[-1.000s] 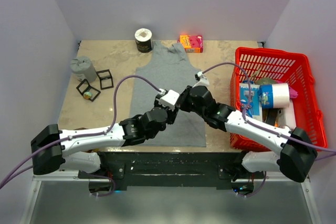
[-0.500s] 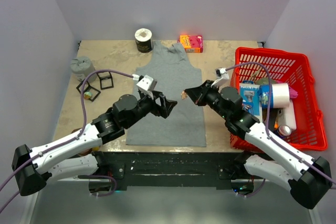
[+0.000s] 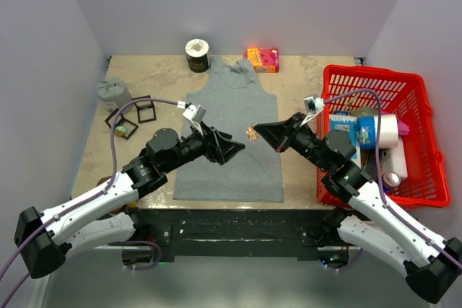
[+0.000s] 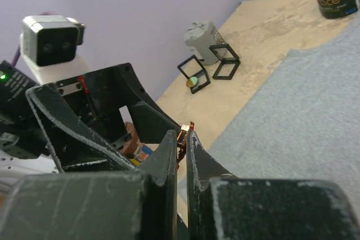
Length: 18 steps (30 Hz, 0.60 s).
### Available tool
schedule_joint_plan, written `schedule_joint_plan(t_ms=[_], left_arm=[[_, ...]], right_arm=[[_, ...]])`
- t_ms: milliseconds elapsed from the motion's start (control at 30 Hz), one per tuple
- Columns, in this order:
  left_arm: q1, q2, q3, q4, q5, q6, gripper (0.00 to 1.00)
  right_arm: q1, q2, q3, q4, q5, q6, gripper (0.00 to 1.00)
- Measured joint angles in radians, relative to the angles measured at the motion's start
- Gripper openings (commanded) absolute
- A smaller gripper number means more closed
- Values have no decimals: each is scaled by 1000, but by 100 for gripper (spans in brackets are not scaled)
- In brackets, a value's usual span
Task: Pin the brooch onto the clothing
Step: Pass from the right arm to the left
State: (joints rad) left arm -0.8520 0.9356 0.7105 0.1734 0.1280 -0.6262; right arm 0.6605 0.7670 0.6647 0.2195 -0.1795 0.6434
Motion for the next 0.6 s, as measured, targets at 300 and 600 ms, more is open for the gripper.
schedule_joint_plan(t_ms=[300,600], left_arm=[[10,22,-37,129,89,-98,62],[23,45,-43,211,130,-153,57]], right_arm=[[0,-4,-33,45,-72,7,0],[0,-22,-53,90,-113,24,0]])
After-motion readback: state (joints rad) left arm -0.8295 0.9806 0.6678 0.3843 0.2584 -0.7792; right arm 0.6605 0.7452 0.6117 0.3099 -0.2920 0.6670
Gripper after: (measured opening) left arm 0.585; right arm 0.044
